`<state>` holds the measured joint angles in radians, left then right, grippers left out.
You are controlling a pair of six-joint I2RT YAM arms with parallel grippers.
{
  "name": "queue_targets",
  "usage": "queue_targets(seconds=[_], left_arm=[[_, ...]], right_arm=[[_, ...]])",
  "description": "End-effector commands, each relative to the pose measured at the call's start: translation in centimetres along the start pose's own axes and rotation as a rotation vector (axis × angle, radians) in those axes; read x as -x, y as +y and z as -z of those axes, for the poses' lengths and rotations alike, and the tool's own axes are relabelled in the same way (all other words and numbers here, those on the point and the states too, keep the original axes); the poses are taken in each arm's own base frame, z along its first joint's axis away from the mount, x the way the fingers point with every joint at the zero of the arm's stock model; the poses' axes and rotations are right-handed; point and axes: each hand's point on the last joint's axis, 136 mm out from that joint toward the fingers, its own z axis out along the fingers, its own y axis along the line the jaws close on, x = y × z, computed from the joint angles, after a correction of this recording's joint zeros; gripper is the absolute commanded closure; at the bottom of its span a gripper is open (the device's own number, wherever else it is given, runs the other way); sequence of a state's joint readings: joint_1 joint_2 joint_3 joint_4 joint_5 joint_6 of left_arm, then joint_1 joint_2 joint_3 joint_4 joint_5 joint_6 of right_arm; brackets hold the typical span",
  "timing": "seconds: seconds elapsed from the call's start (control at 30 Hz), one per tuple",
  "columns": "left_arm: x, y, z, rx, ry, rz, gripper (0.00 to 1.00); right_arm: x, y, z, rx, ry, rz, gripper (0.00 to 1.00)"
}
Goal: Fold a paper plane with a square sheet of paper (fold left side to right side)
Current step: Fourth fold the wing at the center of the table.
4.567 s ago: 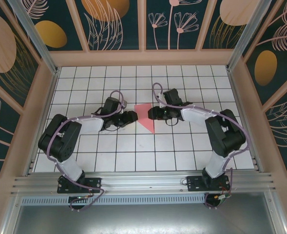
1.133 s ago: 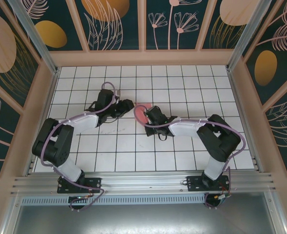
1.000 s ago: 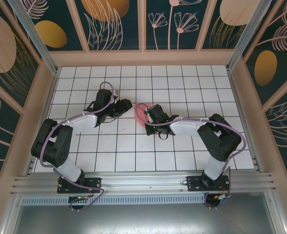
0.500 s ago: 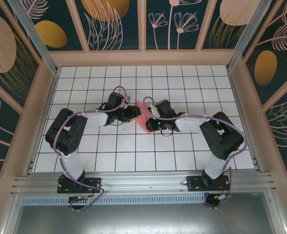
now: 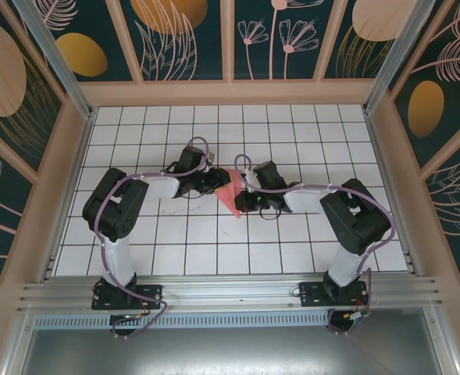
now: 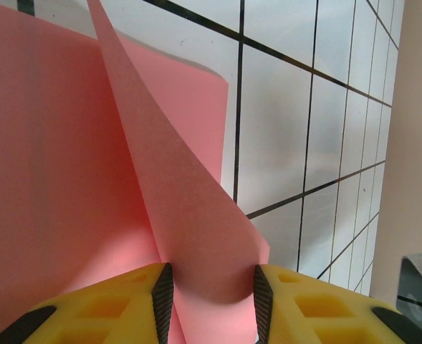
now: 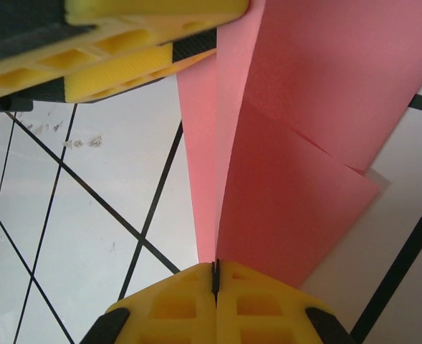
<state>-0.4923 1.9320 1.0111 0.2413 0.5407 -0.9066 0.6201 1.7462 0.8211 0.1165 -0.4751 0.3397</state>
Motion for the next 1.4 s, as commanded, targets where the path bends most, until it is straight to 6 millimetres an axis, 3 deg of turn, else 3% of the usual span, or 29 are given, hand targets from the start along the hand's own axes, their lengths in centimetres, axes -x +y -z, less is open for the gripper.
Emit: queue_targets(seconds=[0.0,0.17,0.33,0.47,0.57,0.93,1.37], left_arm=[[0.5,-1.1,0.2,-0.017,-0.027,-0.034,0.61],[1.1,-1.8,1.8,0.006,-0.076,-0.061,0.59],[0.9,-0.7,2.2,0.054,-0.090,-0.044,0.64],[0.4,0.3,1.7,0.075,-0.067,-0.030,0.74],[0.2,0.3,1.0,0.059,-0.042,-0.029,0.75],[-0.4,1.0,-0.9,0.070,0.010,-0.031,0.67],[-0.9,2.6,-1.6,0.113,0.030,-0.012,0.66]], right_arm=[[-0.5,-0.3,-0.4,0.033,0.010,-0.033,1.00],[-0.6,-0.4,-0.5,0.059,0.013,-0.057,1.00],[-0.4,-0.3,-0.1,0.107,-0.004,-0.088,1.00],[-0.5,-0.4,-0.1,0.116,-0.002,-0.097,1.00],[-0.5,-0.5,-0.1,0.120,-0.001,-0.101,1.00],[-0.7,-0.6,-0.4,0.126,0.006,-0.111,1.00],[-0.8,-0.8,-0.7,0.130,0.020,-0.117,1.00]])
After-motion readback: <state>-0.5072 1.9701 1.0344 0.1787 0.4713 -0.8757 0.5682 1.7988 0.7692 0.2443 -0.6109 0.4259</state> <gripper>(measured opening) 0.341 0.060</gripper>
